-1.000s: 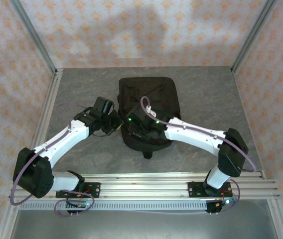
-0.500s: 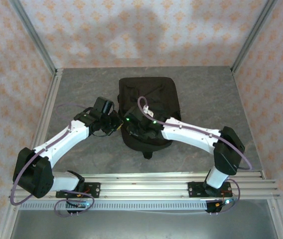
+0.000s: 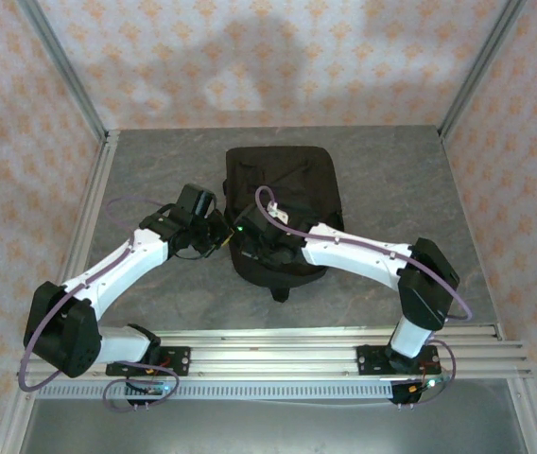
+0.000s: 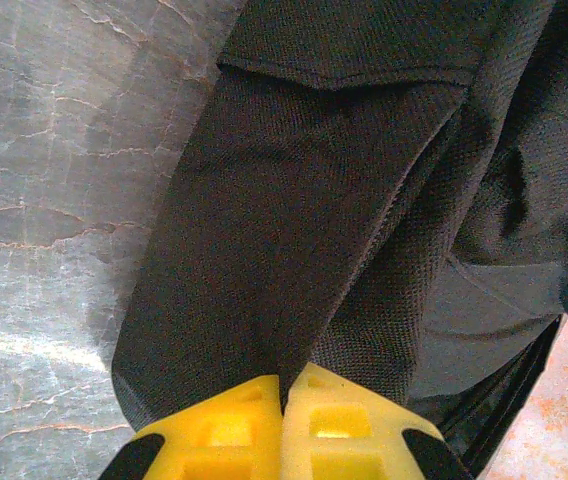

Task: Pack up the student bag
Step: Zip the student bag at the center of the table.

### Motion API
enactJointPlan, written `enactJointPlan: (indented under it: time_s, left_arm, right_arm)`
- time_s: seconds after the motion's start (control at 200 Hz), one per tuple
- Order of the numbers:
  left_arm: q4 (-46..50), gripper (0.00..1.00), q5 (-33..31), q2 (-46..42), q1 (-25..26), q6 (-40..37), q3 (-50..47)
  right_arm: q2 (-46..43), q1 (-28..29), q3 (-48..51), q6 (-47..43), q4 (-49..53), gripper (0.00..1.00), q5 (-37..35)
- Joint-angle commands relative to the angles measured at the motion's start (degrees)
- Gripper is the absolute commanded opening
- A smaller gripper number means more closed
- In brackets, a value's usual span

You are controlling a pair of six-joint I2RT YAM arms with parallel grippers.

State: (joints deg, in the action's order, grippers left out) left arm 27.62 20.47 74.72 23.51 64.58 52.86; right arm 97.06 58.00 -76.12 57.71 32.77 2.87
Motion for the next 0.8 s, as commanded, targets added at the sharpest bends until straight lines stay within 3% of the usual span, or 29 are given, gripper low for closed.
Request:
enactJointPlan:
  time_s: [0.0, 0.24, 0.791]
  left_arm:
    - [1.9, 0.00, -3.8, -1.7, -0.9, -1.4, 1.8]
    - [5.5, 0.00, -9.9, -2.6, -1.0, -4.1, 2.5]
    - [7.5, 0.00, -12.7, -2.9, -1.0, -5.4, 2.9]
  right_arm:
    - [-2.2, 0.6, -1.7, -4.4, 5.2, 0.00, 0.5]
    - [-3.4, 0.6, -1.5, -9.3, 11.2, 0.00, 3.4]
    - [-8.8, 0.6, 4.2, -13.0, 17.1, 0.00, 0.2]
